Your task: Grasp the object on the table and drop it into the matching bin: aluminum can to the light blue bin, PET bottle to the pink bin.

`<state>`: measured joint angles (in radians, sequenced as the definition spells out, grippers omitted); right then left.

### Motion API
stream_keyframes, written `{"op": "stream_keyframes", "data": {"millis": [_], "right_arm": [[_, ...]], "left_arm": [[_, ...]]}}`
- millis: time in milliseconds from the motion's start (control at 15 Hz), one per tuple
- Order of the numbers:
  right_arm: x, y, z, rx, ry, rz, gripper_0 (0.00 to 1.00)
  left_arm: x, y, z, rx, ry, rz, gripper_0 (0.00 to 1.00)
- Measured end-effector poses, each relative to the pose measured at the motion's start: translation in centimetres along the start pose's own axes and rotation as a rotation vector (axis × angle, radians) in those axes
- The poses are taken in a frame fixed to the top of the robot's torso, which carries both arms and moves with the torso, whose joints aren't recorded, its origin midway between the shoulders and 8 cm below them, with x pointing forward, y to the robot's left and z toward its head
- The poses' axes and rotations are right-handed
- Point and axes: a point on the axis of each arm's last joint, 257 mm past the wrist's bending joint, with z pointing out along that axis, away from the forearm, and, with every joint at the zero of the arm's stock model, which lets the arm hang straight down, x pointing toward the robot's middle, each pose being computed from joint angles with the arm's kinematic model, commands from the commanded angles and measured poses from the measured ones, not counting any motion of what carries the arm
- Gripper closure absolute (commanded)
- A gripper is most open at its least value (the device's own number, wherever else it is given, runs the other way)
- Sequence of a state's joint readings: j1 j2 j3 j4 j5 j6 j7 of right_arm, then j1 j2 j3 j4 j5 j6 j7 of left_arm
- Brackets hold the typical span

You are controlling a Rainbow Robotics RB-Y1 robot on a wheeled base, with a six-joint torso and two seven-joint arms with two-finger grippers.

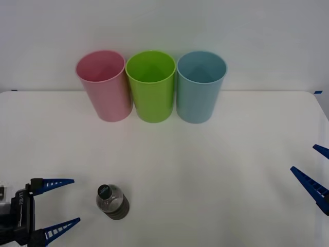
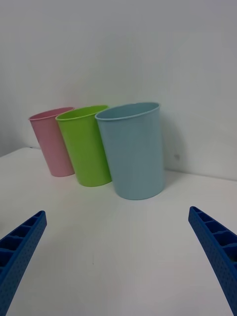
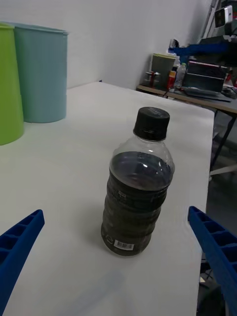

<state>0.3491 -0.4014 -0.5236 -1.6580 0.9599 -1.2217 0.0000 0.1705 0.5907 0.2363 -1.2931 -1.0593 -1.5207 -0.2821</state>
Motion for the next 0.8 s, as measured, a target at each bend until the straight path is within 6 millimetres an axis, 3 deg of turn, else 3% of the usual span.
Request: {"op": "stream_keyframes", "data": {"millis": [467,800], "right_arm": [[0.0,0.0,0.0,0.0,0.0,0.0,0.0],[0.0,0.0,0.0,0.0,0.0,0.0,0.0]], "left_arm": [[1.4,-0.4,2.3,0.06,0.06,0.045,0.0],[1.6,-1.2,5.0,0.076,0.028,0.048,0.0]]}}
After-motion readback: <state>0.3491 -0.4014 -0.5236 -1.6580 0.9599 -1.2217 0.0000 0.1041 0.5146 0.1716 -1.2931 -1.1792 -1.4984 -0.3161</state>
